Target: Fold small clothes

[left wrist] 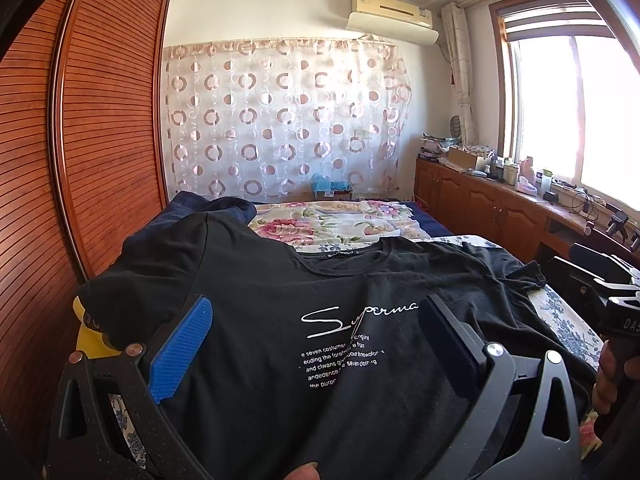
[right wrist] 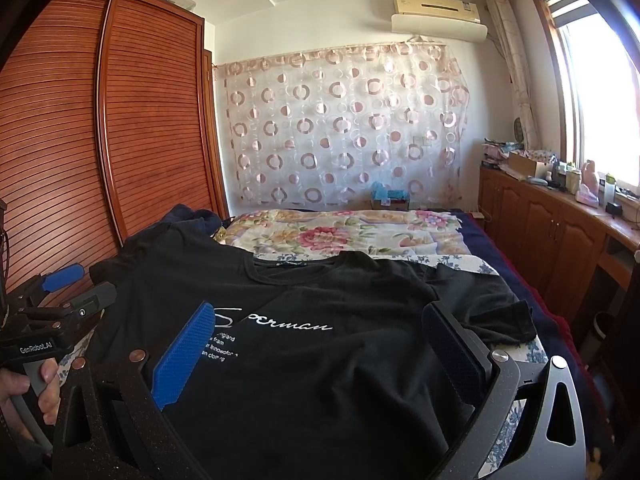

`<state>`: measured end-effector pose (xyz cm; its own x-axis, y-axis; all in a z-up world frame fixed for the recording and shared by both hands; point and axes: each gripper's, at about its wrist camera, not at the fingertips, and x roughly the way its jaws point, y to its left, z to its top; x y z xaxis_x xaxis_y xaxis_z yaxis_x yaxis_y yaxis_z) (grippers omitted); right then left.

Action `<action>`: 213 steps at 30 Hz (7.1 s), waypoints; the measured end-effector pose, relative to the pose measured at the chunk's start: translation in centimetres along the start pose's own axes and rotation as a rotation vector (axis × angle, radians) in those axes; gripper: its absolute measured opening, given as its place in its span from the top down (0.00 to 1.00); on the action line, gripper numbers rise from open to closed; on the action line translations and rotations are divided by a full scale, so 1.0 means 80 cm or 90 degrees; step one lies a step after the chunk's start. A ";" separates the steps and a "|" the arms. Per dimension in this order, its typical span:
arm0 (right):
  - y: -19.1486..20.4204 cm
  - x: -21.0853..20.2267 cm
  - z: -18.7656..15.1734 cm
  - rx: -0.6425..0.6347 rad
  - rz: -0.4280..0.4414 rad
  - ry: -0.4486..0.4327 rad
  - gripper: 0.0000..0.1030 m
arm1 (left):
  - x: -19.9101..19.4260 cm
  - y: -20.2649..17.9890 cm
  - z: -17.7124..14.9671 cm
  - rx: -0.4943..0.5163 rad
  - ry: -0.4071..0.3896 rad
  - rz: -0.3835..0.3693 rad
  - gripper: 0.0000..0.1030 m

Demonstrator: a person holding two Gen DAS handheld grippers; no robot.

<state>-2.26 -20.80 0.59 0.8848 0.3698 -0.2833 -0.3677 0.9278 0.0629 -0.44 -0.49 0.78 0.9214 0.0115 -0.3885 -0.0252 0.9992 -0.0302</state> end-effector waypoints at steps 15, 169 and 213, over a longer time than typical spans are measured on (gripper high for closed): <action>-0.001 0.000 0.000 0.001 -0.002 0.000 0.00 | -0.003 -0.002 0.001 0.002 -0.003 0.001 0.00; -0.043 0.169 0.029 -0.042 0.173 0.178 0.07 | 0.039 0.113 0.065 0.059 0.134 -0.095 0.23; 0.178 0.359 0.096 -0.257 0.404 0.219 0.78 | 0.032 0.222 0.017 -0.024 0.092 -0.019 0.52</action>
<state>20.11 3.44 0.66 0.3614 0.7219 -0.5902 -0.9005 0.4344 -0.0201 2.01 17.35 0.50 0.8567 -0.0263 -0.5151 -0.0159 0.9969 -0.0774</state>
